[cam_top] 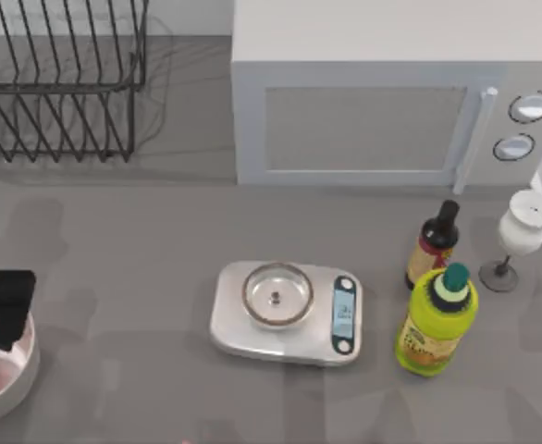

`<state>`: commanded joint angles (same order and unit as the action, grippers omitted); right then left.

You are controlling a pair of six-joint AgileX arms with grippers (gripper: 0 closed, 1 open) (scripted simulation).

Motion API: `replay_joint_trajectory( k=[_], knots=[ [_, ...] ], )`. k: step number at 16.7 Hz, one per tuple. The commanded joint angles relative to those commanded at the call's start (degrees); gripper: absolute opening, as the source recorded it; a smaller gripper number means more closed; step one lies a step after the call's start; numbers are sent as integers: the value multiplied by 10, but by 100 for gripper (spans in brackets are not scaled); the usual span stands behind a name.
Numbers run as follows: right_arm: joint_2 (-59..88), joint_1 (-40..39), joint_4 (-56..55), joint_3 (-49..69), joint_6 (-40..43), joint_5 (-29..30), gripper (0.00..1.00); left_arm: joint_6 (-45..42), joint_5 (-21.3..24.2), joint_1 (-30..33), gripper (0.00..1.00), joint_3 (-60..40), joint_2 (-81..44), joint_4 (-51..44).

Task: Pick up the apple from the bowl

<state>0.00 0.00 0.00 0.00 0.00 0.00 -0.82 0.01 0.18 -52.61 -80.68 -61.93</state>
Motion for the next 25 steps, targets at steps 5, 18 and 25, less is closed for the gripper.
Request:
replay_joint_trajectory(
  k=[5,18,25],
  knots=[
    [0,0,0,0,0,0,100,0,0,0,100,3,1,3],
    [0,0,0,0,0,0,100,-3,0,-2,100,128,-87,215],
    [0,0,0,0,0,0,100,-3,0,-2,55,128,-87,215]
  ],
)
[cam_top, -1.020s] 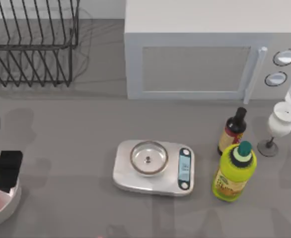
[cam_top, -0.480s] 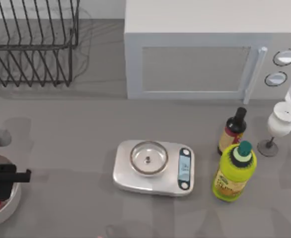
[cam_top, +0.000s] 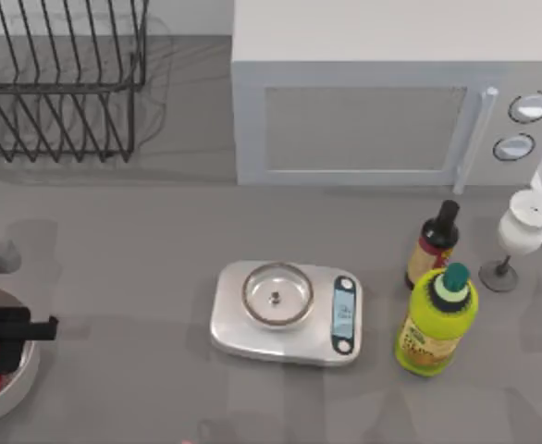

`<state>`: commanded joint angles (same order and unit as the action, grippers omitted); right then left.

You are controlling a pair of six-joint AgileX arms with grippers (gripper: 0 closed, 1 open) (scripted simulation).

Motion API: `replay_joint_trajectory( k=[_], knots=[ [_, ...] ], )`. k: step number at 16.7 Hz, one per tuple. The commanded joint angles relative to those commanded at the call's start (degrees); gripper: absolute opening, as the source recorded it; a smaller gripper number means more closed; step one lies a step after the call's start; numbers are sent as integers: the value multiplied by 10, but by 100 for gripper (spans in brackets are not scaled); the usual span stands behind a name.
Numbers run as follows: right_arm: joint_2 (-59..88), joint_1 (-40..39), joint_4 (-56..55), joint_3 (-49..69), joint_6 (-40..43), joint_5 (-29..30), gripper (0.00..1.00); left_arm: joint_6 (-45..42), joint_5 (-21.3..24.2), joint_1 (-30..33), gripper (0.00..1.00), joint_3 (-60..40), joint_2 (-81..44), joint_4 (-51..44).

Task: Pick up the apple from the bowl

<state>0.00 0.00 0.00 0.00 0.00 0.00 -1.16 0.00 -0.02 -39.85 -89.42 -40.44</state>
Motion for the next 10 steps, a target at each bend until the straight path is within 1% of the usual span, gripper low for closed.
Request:
replay_joint_trajectory(
  k=[7,8,10],
  knots=[
    [0,0,0,0,0,0,100,0,0,0,2,0,0,0],
    [0,0,0,0,0,0,100,0,0,0,0,0,0,0],
    [0,0,0,0,0,0,100,0,0,0,0,0,0,0]
  ],
)
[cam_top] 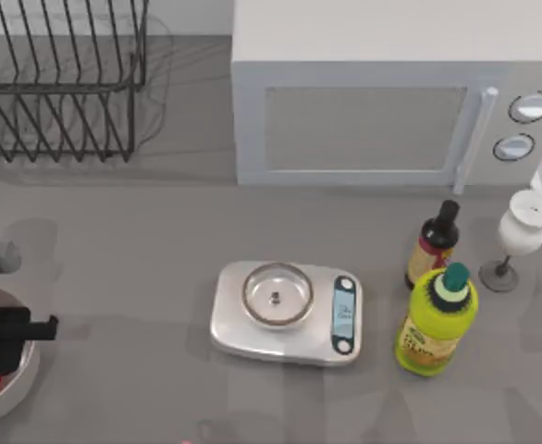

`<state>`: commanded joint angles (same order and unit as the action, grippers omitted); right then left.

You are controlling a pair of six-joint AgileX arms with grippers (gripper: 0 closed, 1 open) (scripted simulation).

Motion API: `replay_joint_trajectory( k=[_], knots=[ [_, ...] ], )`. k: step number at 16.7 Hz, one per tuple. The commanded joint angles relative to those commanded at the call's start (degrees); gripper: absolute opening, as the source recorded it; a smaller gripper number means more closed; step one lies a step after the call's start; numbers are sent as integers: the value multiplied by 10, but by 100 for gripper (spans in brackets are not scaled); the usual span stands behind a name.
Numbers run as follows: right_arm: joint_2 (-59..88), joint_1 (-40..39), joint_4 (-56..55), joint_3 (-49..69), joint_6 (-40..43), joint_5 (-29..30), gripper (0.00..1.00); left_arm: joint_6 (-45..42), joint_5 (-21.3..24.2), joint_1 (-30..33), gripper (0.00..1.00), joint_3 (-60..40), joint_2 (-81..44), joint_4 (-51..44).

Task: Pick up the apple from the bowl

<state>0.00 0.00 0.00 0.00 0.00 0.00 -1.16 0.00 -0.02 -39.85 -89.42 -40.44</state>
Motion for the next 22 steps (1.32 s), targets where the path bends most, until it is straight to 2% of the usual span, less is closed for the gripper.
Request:
replay_joint_trajectory(
  k=[7,10,13,19,22],
  knots=[
    [0,0,0,0,0,0,100,-2,-1,-2,0,-14,10,-3],
    [0,0,0,0,0,0,100,-2,-1,-1,0,-52,5,-41],
    [0,0,0,0,0,0,100,0,-1,0,0,-143,3,-134],
    [0,0,0,0,0,0,100,4,-1,4,0,-410,16,-429],
    [0,0,0,0,0,0,100,6,-1,6,0,-514,31,-536]
  ],
)
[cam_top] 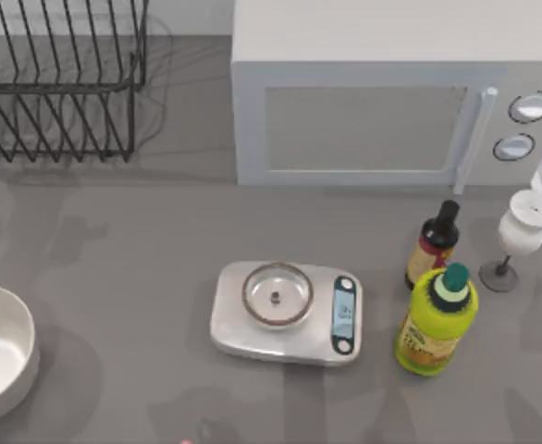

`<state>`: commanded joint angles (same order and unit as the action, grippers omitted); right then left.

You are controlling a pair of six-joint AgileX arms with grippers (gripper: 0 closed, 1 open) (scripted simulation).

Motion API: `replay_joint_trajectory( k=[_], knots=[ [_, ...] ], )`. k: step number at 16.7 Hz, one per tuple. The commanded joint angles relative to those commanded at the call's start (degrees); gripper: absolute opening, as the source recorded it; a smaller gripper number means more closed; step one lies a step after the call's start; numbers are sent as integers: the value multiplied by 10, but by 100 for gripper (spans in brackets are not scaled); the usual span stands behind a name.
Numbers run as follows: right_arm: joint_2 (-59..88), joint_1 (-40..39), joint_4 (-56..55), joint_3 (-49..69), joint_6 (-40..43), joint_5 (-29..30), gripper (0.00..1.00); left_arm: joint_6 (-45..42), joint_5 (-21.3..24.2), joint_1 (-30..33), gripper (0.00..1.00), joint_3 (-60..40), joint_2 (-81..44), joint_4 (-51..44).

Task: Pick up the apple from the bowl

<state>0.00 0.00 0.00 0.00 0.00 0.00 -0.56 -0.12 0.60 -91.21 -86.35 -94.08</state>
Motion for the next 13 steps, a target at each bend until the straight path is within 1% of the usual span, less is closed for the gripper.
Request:
replay_joint_trajectory(
  k=[3,9,11,13],
  knots=[
    [0,0,0,0,0,0,100,1,0,1,0,-53,13,-54],
    [0,0,0,0,0,0,100,2,0,0,0,-58,12,-58],
    [0,0,0,0,0,0,100,23,0,21,0,-63,-9,-44],
    [0,0,0,0,0,0,100,66,0,65,0,-69,-50,-15]
  ],
)
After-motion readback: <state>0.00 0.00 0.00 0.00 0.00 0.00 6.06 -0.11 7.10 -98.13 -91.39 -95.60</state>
